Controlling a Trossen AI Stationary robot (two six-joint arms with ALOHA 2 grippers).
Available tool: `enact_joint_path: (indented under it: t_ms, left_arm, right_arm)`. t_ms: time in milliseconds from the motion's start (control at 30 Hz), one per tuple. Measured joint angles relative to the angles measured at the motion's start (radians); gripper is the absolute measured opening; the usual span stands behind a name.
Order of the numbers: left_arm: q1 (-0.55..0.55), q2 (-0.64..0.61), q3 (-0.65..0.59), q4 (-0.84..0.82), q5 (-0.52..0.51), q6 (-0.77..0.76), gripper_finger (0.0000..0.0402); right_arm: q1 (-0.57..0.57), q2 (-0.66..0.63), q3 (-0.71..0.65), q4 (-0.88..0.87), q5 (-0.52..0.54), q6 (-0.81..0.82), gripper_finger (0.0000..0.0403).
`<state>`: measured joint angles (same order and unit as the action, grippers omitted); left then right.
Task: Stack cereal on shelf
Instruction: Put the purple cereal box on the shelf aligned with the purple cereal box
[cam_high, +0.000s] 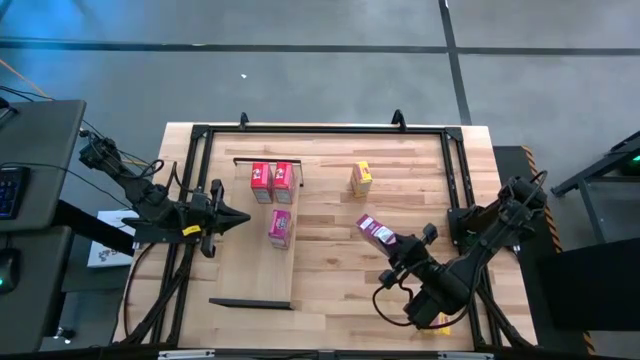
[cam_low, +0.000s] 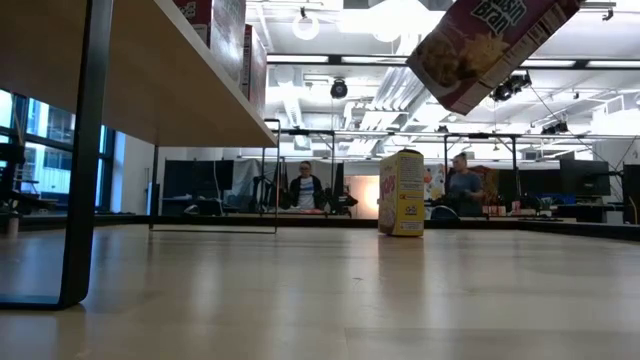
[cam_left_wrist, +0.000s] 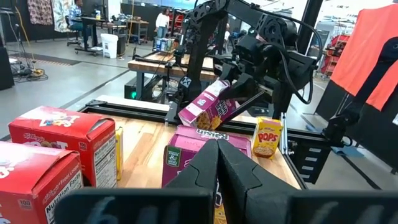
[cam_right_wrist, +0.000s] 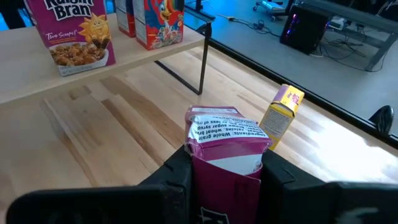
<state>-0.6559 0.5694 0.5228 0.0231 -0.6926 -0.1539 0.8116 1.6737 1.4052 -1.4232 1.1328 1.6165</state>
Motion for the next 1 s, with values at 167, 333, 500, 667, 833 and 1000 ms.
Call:
enact_joint_path:
  t_ms: [167,333,500,667,833,1000]
  left_arm:
    - [0.000,0.000,0.000,-0.001,0.000,-0.001,0.0000]
    - [-0.001,0.000,0.000,-0.002,0.008,-0.027,0.0000]
    - [0.000,0.000,0.000,-0.002,0.008,-0.027,0.0000]
    - [0.000,0.000,0.000,-0.001,0.008,-0.027,0.0000]
    - [0.000,0.000,0.000,-0.001,0.008,-0.027,0.0000]
    - [0.000,0.000,0.000,-0.001,0.008,-0.027,0.0000]
  right_arm:
    - [0.000,0.000,0.000,-0.001,-0.008,-0.003,0.0083]
    - [0.000,0.000,0.000,-0.001,-0.028,-0.025,0.0083]
    - [0.000,0.000,0.000,-0.001,-0.043,-0.026,0.0083]
    - [0.000,0.000,0.000,-0.001,-0.043,-0.028,0.0083]
    - [0.000,0.000,0.000,-0.001,-0.041,-0.028,0.0083]
    - [0.000,0.000,0.000,0.002,-0.037,-0.028,0.0083]
